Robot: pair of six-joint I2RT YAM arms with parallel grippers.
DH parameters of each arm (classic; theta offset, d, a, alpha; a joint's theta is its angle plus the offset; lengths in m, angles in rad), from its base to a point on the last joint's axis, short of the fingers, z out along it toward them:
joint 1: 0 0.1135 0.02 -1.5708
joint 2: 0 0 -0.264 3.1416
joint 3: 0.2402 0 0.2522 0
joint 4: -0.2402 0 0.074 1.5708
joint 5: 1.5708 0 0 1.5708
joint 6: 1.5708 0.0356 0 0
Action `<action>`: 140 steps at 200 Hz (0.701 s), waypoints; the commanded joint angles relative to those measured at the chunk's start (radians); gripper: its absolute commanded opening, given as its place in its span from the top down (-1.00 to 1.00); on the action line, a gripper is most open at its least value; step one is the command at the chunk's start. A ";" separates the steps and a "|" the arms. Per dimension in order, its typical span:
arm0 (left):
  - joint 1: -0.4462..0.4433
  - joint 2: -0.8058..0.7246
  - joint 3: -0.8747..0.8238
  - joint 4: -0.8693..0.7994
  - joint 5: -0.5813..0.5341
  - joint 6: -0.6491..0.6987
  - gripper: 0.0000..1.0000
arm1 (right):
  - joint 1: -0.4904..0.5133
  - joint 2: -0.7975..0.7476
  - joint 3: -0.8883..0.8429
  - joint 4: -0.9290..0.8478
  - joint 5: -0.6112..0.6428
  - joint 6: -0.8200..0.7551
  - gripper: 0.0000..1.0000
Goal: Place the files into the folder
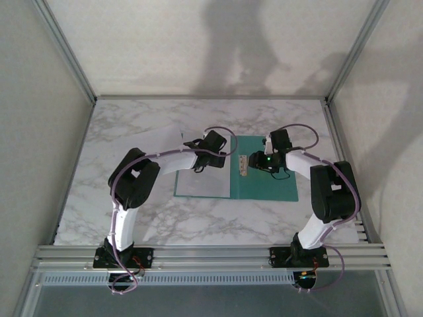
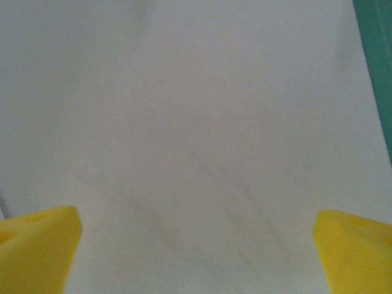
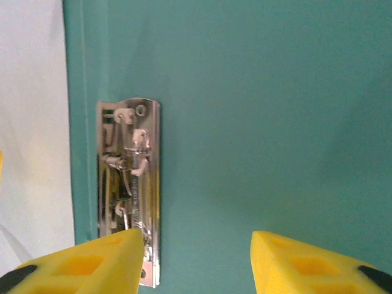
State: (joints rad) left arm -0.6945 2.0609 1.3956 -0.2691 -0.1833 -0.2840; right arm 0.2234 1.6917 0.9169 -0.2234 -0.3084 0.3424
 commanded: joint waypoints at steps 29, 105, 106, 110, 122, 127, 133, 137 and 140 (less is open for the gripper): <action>-0.009 0.036 0.024 -0.025 -0.040 0.111 -0.99 | -0.027 -0.020 -0.038 0.020 0.041 0.057 -0.01; -0.004 0.068 -0.001 -0.006 -0.002 0.121 -0.93 | -0.038 -0.003 -0.050 0.016 0.061 0.086 0.01; -0.004 0.069 -0.001 -0.006 -0.001 0.121 -0.93 | -0.038 -0.004 -0.050 0.015 0.062 0.085 0.01; -0.004 0.071 -0.002 -0.005 0.003 0.119 -0.92 | -0.038 -0.003 -0.050 0.015 0.060 0.085 0.01; -0.006 0.077 -0.005 -0.001 0.022 0.112 -0.91 | -0.038 -0.003 -0.051 0.018 0.058 0.085 0.01; -0.006 0.078 -0.007 0.002 0.031 0.107 -0.90 | -0.039 -0.001 -0.052 0.017 0.057 0.085 0.01; -0.007 0.078 -0.011 0.007 0.041 0.102 -0.89 | -0.038 -0.002 -0.054 0.019 0.057 0.085 0.01; -0.008 0.078 -0.013 0.010 0.048 0.096 -0.89 | -0.039 -0.002 -0.054 0.019 0.057 0.085 0.01; -0.008 0.078 -0.016 0.014 0.054 0.092 -0.89 | -0.038 -0.002 -0.054 0.020 0.057 0.085 0.01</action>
State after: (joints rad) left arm -0.6971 2.0956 1.3952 -0.2543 -0.1722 -0.1833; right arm 0.1959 1.6905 0.8803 -0.2035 -0.2798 0.4156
